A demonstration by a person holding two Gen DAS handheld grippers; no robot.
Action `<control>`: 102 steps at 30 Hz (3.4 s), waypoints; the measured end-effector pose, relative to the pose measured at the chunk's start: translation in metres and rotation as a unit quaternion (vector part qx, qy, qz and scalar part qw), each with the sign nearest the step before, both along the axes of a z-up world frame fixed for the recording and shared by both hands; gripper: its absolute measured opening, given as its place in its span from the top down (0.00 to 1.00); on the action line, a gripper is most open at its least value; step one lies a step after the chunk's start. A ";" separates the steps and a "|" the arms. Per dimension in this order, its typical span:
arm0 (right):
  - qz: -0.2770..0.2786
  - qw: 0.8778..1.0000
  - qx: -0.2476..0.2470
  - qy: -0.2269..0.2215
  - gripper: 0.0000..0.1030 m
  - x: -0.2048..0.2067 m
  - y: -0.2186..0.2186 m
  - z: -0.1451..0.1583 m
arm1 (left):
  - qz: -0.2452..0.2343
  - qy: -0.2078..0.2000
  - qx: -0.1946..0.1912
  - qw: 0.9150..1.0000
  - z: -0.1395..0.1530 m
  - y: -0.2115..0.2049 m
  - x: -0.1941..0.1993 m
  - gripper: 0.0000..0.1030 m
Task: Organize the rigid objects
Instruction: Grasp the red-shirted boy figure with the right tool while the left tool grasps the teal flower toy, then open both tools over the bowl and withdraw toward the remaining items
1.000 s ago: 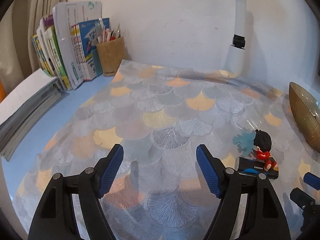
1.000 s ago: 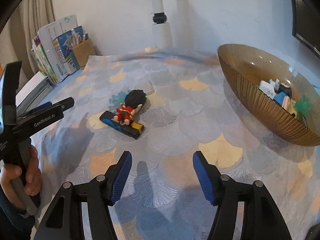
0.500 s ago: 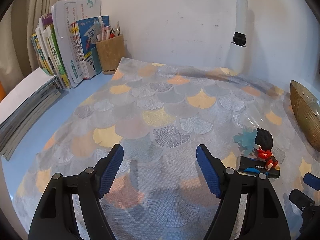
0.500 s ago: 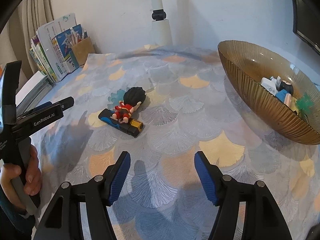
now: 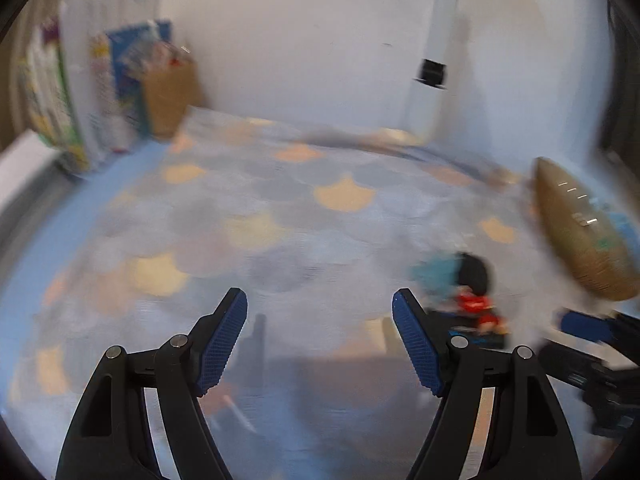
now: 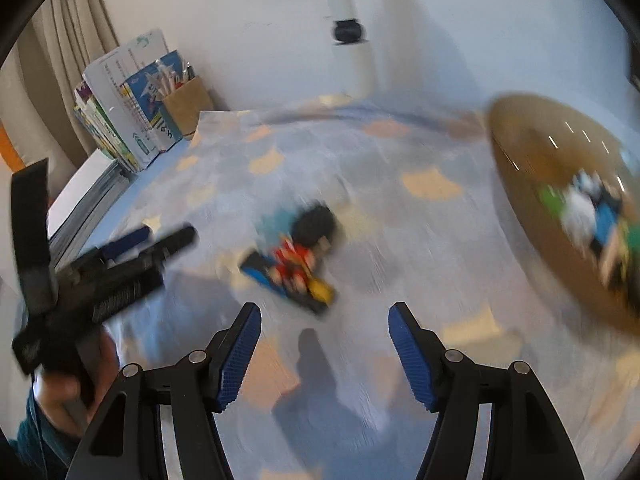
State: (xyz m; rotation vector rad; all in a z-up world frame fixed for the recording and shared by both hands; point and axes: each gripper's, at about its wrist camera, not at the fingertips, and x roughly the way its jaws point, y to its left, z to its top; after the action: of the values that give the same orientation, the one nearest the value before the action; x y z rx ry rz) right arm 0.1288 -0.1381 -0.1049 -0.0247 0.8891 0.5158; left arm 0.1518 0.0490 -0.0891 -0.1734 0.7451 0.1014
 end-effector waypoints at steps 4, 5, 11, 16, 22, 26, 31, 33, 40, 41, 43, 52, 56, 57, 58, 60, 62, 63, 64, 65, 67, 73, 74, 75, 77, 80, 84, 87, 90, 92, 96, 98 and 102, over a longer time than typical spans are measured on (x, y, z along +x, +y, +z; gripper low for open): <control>0.017 0.999 -0.006 0.027 0.45 0.030 0.031 -0.003 | -0.072 0.028 -0.072 0.994 0.002 0.006 0.022 0.34; 0.017 0.999 -0.005 0.029 0.48 0.035 0.037 -0.005 | -0.076 0.033 -0.068 0.994 0.003 0.007 0.027 0.34; 0.017 0.998 -0.007 0.062 0.49 0.059 0.046 -0.021 | -0.094 0.034 -0.060 0.993 0.004 0.006 0.039 0.34; 0.023 0.998 -0.012 0.054 0.68 0.059 0.041 -0.024 | -0.113 0.044 -0.063 0.991 0.001 -0.001 0.046 0.34; 0.006 0.999 -0.032 0.041 0.70 0.050 0.005 -0.019 | -0.167 0.070 -0.044 0.982 -0.006 -0.038 0.059 0.36; 0.005 0.998 -0.035 0.045 0.70 0.046 -0.018 -0.021 | -0.177 0.083 -0.012 0.981 -0.012 -0.060 0.071 0.51; -0.002 0.999 -0.017 0.050 0.65 0.050 -0.028 -0.023 | -0.179 0.091 -0.016 0.980 -0.017 -0.064 0.076 0.58; -0.005 0.998 -0.023 0.052 0.59 0.054 -0.024 -0.025 | -0.178 0.093 -0.023 0.979 -0.016 -0.060 0.076 0.58; -0.007 0.998 -0.056 0.021 0.70 0.048 -0.009 -0.025 | -0.165 0.074 -0.003 0.983 -0.016 -0.064 0.070 0.70; -0.004 0.998 -0.054 0.018 0.70 0.044 -0.011 -0.024 | -0.160 0.068 0.007 0.985 -0.013 -0.066 0.069 0.70; 0.001 0.999 -0.048 0.007 0.70 0.031 -0.018 -0.018 | -0.145 0.052 0.004 0.988 -0.002 -0.062 0.064 0.70; 0.004 0.999 -0.037 0.000 0.70 -0.048 -0.064 -0.008 | -0.177 0.018 -0.032 0.983 0.017 -0.090 -0.007 0.69; -0.010 0.999 -0.049 0.013 0.70 -0.067 -0.072 -0.028 | -0.182 0.038 -0.040 0.982 -0.005 -0.107 -0.021 0.69; -0.013 0.999 -0.044 0.014 0.70 -0.068 -0.076 -0.030 | -0.182 0.040 -0.039 0.982 -0.008 -0.109 -0.024 0.69; -0.016 0.999 -0.036 0.019 0.70 -0.070 -0.080 -0.033 | -0.184 0.040 -0.037 0.981 -0.011 -0.112 -0.027 0.69; -0.024 0.999 -0.023 0.033 0.69 -0.072 -0.087 -0.037 | -0.183 0.042 -0.029 0.982 -0.014 -0.116 -0.030 0.69; -0.027 0.999 -0.009 0.035 0.61 -0.078 -0.092 -0.036 | -0.182 0.042 -0.029 0.982 -0.014 -0.116 -0.032 0.69; -0.029 0.999 -0.006 0.034 0.59 -0.081 -0.094 -0.036 | -0.182 0.043 -0.030 0.982 -0.014 -0.115 -0.032 0.69; -0.030 0.999 -0.006 0.031 0.58 -0.083 -0.094 -0.036 | -0.182 0.044 -0.031 0.982 -0.015 -0.115 -0.032 0.69; -0.032 0.999 -0.006 0.031 0.58 -0.085 -0.093 -0.037 | -0.181 0.045 -0.030 0.982 -0.015 -0.115 -0.032 0.69; -0.045 0.999 -0.009 0.025 0.58 -0.086 -0.091 -0.037 | -0.183 0.044 -0.029 0.982 -0.014 -0.116 -0.034 0.69; -0.045 0.997 -0.059 -0.001 0.71 -0.085 -0.073 -0.034 | -0.189 0.037 -0.017 0.981 -0.007 -0.125 -0.036 0.69; -0.040 0.997 -0.060 -0.004 0.71 -0.086 -0.072 -0.033 | -0.190 0.035 -0.015 0.981 -0.005 -0.126 -0.036 0.69; -0.037 0.998 -0.059 -0.007 0.71 -0.087 -0.073 -0.030 | -0.191 0.032 -0.013 0.981 -0.002 -0.127 -0.035 0.69; -0.042 0.997 -0.057 -0.017 0.71 -0.087 -0.078 -0.016 | -0.201 0.019 -0.011 0.979 0.010 -0.133 -0.032 0.69; -0.062 0.995 -0.051 -0.056 0.71 -0.083 -0.101 0.024 | -0.216 -0.011 -0.009 0.976 0.039 -0.149 -0.021 0.69; -0.105 0.987 -0.053 -0.108 0.71 -0.066 -0.139 0.077 | -0.228 -0.051 0.003 0.972 0.078 -0.173 -0.003 0.69; -0.140 0.981 -0.050 -0.126 0.71 -0.049 -0.167 0.107 | -0.234 -0.083 0.011 0.969 0.110 -0.198 0.015 0.69; -0.158 0.977 -0.045 -0.139 0.71 -0.036 -0.186 0.132 | -0.239 -0.100 0.010 0.966 0.127 -0.218 0.032 0.69; -0.164 0.975 -0.050 -0.142 0.71 -0.026 -0.193 0.140 | -0.240 -0.102 0.009 0.965 0.130 -0.227 0.043 0.69; -0.171 0.976 -0.057 -0.125 0.71 -0.004 -0.201 0.136 | -0.239 -0.087 -0.002 0.967 0.122 -0.242 0.070 0.69; -0.176 0.976 -0.057 -0.111 0.71 0.006 -0.206 0.126 | -0.238 -0.078 -0.004 0.968 0.115 -0.248 0.078 0.69; -0.182 0.981 -0.022 -0.056 0.71 0.028 -0.222 0.100 | -0.243 -0.053 -0.003 0.969 0.097 -0.258 0.093 0.67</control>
State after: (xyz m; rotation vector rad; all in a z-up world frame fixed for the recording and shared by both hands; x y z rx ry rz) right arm 0.1573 -0.3604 -0.0044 0.0678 0.7721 0.1505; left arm 0.2443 -0.2092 0.0077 0.0010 0.6631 -0.3742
